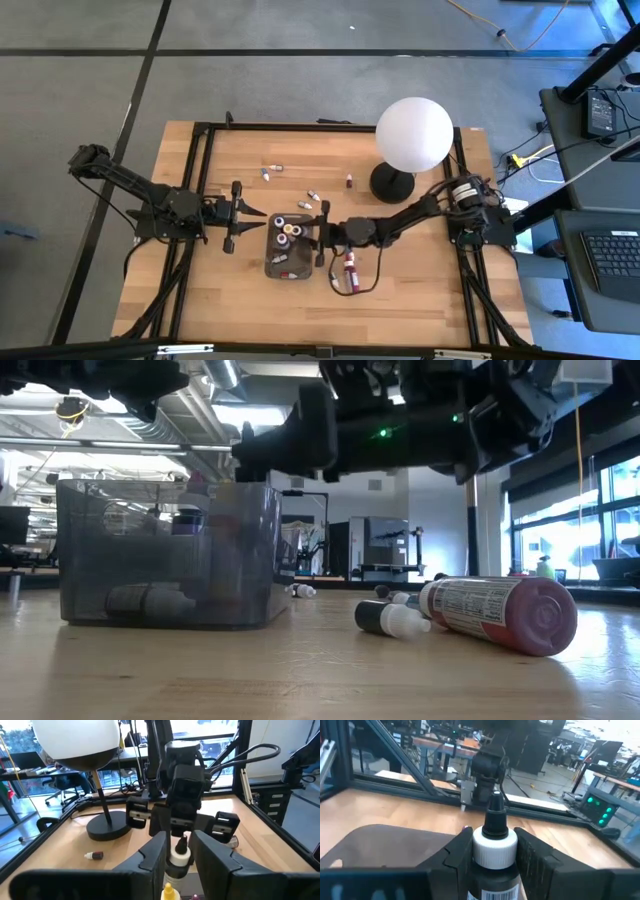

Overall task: Pick & Place food coloring
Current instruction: Put the large black food coloring bottle into the black bin

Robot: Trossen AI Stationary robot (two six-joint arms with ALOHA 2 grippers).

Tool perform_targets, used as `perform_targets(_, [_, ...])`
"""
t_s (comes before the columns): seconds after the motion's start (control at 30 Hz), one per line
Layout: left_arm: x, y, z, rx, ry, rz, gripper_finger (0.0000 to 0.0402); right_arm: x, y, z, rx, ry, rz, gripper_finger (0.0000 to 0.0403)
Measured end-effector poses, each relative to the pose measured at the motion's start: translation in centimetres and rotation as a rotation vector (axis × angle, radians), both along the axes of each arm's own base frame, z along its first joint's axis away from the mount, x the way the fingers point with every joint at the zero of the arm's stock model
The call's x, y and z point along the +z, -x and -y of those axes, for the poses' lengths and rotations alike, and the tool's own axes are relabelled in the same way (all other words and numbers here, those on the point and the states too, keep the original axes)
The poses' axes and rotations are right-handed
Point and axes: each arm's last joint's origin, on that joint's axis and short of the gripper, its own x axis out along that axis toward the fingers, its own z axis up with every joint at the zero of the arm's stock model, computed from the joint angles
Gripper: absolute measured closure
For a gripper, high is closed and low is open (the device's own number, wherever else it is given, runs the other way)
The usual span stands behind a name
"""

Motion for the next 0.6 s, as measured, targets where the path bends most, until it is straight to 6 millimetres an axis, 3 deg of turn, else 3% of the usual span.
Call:
perform_targets(0.37, [-0.1,0.0,0.0,0.0,-0.003,-0.006,0.0307,-2.3,-0.5,0.4,-0.011,-0.064,0.035,0.027])
perform_targets(0.6, [-0.1,0.0,0.0,0.0,-0.003,-0.005,0.0311,-3.9,-2.1,0.0,-0.01,-0.089,0.027,0.027])
